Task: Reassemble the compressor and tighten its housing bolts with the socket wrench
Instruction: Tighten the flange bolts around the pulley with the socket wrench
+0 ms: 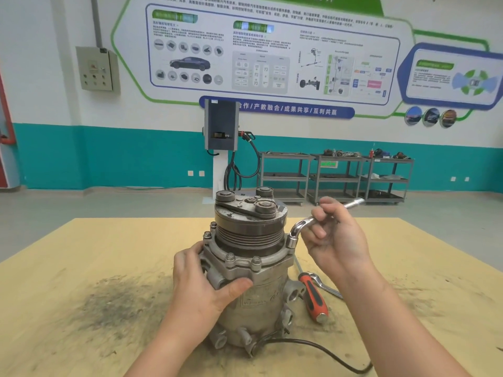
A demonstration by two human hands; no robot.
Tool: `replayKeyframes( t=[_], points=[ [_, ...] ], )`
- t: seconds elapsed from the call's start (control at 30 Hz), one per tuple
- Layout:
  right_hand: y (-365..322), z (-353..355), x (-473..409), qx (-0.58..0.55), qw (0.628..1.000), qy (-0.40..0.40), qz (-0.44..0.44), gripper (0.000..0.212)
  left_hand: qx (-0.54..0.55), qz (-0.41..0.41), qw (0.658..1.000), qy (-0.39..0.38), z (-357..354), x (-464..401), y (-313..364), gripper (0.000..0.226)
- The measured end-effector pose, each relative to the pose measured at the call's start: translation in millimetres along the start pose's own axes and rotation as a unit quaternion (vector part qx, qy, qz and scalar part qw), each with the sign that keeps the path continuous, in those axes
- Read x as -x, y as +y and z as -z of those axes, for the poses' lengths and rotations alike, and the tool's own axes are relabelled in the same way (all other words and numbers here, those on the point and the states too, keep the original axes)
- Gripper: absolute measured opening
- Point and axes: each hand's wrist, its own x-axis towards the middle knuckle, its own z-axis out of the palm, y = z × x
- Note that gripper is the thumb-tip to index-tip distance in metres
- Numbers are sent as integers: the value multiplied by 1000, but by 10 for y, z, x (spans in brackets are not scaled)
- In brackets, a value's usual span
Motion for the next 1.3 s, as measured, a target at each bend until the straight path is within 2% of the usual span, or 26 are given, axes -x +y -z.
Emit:
replayKeyframes(
  t=[0.07,0.13,0.23,0.33,0.43,0.47,0.53,0.6,0.7,0.77,0.87,1.07,1.3],
  points=[
    [36,58,190,15,996,5,86,23,-11,4,1000,-4,6,10,5,139],
    [120,120,410,83,977,6,194,28,-12,6,1000,-9,13,25,17,140],
    [313,77,659,249,906,5,342,20,14,15,1000,-16,18,42,40,136],
    [421,-28,727,346,844,-15,409,19,34,16,999,-19,25,65,68,122],
    [326,-81,697,410,811,-60,412,16,45,9,999,-18,21,65,65,117],
    [264,-90,678,405,817,-69,405,15,47,6,999,-20,21,64,59,116],
    [119,-115,599,323,871,-56,366,13,49,0,998,-25,19,58,48,113],
    [-11,-131,468,216,934,-14,286,10,51,-3,998,-27,14,52,34,112],
    [-93,-95,247,119,981,44,144,9,50,-1,998,-32,13,46,18,117],
    [-81,-47,145,81,992,58,74,14,48,-2,998,-36,22,40,17,118],
    [-81,6,48,48,997,54,23,24,46,1,998,-41,32,35,23,119],
    [-152,12,-69,23,999,22,1,29,45,2,998,-47,43,33,25,131],
    [-127,-22,-130,45,998,-15,-33,31,30,-2,999,-40,6,38,13,144]
  ],
)
